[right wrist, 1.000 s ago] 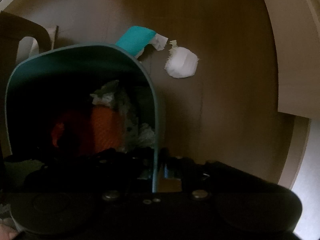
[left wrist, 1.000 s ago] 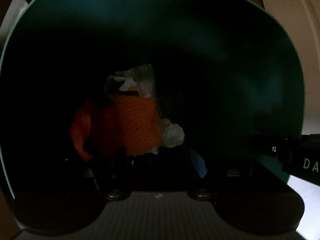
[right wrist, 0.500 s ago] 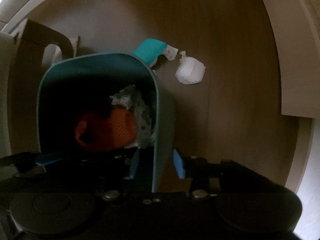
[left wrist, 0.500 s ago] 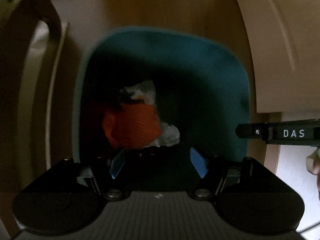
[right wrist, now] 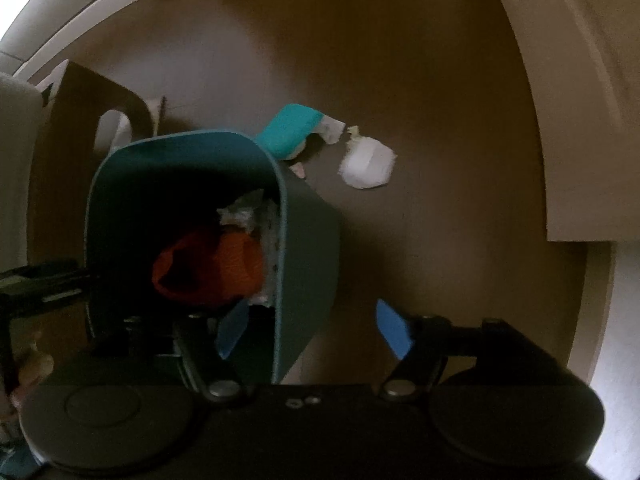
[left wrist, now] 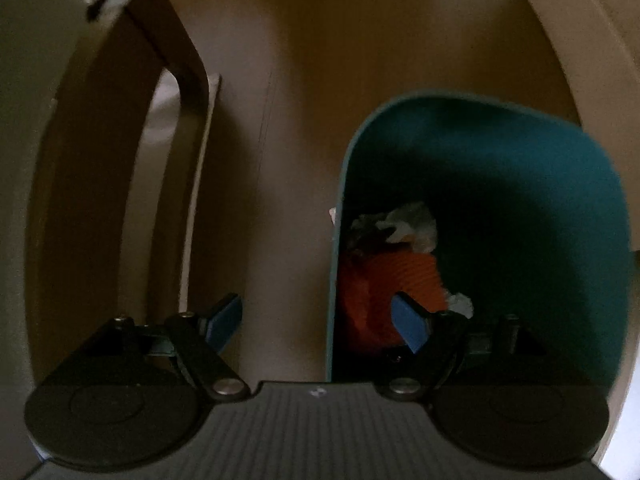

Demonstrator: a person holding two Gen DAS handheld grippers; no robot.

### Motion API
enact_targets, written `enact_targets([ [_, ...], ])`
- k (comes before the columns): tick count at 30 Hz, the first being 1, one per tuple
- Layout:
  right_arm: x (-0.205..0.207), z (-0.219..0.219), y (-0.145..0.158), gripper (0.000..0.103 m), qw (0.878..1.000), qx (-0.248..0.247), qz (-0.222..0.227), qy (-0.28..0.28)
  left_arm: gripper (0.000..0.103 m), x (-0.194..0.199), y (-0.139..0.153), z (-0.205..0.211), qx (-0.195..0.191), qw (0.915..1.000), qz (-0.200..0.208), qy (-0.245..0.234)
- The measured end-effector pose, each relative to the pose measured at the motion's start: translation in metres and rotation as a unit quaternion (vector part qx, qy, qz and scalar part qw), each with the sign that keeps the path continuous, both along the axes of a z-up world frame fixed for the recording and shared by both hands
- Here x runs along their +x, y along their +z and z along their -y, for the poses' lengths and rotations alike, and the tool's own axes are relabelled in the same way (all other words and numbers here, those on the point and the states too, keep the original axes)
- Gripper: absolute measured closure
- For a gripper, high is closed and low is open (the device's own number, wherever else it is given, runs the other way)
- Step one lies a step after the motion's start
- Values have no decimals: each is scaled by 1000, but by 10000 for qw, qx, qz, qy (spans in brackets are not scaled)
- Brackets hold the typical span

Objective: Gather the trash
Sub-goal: 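Grasp the green bin rim with the left tool while the right tool releases the bin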

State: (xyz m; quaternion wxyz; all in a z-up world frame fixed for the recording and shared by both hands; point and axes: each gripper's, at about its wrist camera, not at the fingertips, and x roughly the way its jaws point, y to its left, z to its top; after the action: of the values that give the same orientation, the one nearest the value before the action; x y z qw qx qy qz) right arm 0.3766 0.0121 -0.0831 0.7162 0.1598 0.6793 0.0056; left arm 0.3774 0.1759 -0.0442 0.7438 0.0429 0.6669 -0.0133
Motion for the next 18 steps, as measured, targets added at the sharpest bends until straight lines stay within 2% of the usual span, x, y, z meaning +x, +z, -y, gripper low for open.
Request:
enact_targets([
  [2, 0, 2, -1, 32, 10000, -79, -39, -24, 26, 3, -13, 2, -2, 9999, -65, -103],
  [3, -1, 3, -2, 32, 9999, -103, -46, -22, 31, 5, -18, 5, 49, 9998, -97, -173],
  [4, -1, 4, -2, 32, 9999, -110, -64, -27, 39, 7, -24, 10, 70, 9995, -160, -260],
  [6, 0, 6, -2, 32, 9997, -183, -130, -62, 63, 11, -35, 19, 108, 9985, -321, -425],
  [9, 1, 10, -1, 32, 9992, -309, -230, -109, 85, 13, -42, 28, 140, 9971, -381, -636],
  [10, 1, 11, 0, 32, 9990, -363, -239, -99, 87, 13, -40, 29, 149, 9973, -375, -608],
  [11, 1, 12, 1, 32, 9987, -429, -248, -79, 94, 14, -41, 29, 214, 9975, -362, -567],
  [14, 4, 18, 3, 32, 9982, -540, -247, -56, 98, 17, -39, 21, 41, 9986, -413, -340],
  [18, 18, 19, -9, 34, 9972, -657, -189, 296, 99, 20, -40, 10, -168, 9987, -470, 137],
])
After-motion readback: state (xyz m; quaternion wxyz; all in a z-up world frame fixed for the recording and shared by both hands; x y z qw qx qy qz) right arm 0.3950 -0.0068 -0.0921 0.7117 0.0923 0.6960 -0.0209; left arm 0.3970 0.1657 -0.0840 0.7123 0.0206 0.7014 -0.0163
